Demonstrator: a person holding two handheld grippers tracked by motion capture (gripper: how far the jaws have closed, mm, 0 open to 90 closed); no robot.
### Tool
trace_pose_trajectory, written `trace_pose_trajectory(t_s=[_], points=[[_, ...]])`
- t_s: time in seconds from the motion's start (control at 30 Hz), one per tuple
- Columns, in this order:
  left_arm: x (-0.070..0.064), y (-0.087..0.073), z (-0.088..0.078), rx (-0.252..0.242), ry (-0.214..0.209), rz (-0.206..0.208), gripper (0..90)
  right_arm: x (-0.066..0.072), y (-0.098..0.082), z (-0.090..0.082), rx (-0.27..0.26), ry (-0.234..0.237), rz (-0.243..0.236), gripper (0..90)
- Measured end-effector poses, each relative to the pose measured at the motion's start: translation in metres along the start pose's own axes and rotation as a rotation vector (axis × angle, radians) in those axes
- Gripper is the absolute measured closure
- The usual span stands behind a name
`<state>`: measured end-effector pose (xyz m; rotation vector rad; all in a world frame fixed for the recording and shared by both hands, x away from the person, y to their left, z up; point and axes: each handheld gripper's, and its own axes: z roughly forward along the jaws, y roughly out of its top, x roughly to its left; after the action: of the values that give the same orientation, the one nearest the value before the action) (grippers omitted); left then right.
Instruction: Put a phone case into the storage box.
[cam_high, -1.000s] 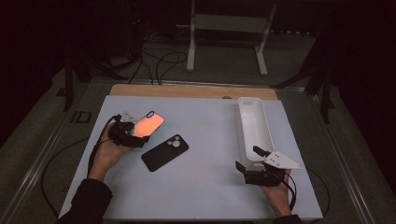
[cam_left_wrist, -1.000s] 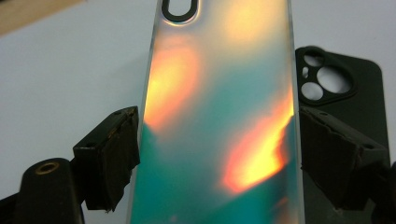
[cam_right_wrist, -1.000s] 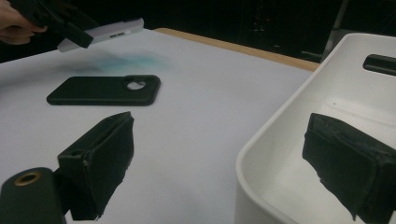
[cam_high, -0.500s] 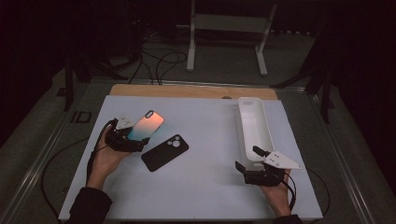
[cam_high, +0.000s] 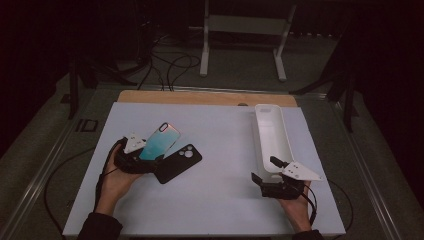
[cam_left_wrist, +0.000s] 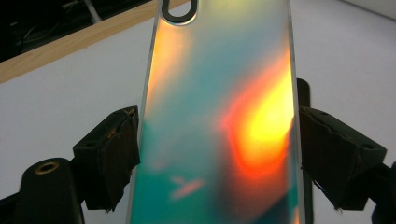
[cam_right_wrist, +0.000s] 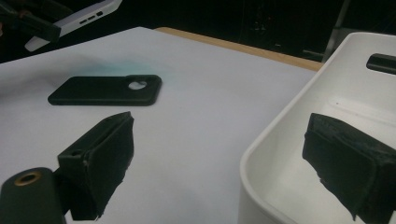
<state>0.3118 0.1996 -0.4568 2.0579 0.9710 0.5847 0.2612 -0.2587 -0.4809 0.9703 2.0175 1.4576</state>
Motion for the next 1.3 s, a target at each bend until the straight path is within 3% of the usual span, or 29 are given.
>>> trace_pose_trajectory(t_s=[0.4, 0.83, 1.3], points=[[-0.015, -0.002, -0.008, -0.045, -0.016, 0.021, 17.2, 0.002, 0.004, -0.001, -0.006, 0.007, 0.000, 8.9], [-0.032, 0.006, -0.013, -0.084, -0.033, 0.077, 17.2, 0.007, 0.015, 0.005, -0.004, 0.039, 0.007, 8.9], [-0.049, 0.018, -0.018, -0.116, -0.059, 0.126, 17.2, 0.021, 0.048, 0.032, -0.001, 0.121, -0.007, 8.9]])
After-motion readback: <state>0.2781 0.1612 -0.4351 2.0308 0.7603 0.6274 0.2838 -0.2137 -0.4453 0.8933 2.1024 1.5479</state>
